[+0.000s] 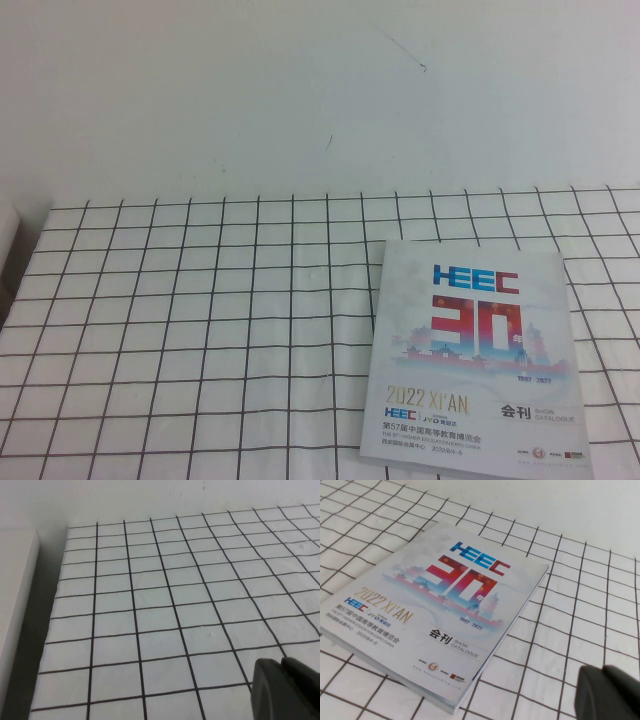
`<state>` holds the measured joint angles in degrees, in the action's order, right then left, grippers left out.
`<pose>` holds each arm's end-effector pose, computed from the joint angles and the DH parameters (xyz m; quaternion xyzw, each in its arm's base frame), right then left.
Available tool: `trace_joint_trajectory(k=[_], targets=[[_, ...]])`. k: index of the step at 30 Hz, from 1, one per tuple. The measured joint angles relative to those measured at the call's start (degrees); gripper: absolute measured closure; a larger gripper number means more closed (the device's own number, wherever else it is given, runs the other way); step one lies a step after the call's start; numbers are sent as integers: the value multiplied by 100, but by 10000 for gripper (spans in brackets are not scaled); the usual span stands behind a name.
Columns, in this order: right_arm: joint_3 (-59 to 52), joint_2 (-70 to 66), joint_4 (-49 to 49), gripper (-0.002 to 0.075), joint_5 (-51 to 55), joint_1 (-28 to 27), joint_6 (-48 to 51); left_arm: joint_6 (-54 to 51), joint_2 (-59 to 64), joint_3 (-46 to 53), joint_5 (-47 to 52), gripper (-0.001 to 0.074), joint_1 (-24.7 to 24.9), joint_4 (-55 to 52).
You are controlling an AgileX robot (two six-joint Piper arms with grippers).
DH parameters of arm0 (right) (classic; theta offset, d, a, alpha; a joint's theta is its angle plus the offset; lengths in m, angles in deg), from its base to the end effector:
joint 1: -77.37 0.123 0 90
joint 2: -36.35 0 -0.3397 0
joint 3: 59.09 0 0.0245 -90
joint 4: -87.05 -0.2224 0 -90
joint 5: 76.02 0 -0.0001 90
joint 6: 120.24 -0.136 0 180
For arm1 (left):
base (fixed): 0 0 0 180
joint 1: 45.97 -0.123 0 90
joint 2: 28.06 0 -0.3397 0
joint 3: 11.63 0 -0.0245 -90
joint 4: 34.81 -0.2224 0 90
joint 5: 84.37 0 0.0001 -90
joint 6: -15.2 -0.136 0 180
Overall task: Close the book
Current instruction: 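Close the open booklet and leave it lying on the table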
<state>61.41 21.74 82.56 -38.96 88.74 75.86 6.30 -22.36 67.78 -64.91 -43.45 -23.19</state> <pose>0.0038 0.0073 0.2442 -0.1836 0.8037 0.0138 0.5658 0.0126 -0.0097 0.1667 0.0237 0.7886 -0.0511 0.6124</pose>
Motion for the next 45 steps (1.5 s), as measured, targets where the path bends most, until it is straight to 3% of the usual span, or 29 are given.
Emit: trace_joint_trajectory(k=[20, 45], targets=[[0, 0, 0, 729, 0, 0, 0, 956, 0, -9, 0, 739, 0, -261], [0, 0, 0, 729, 0, 0, 0, 986, 0, -9, -11, 738, 162, -604]])
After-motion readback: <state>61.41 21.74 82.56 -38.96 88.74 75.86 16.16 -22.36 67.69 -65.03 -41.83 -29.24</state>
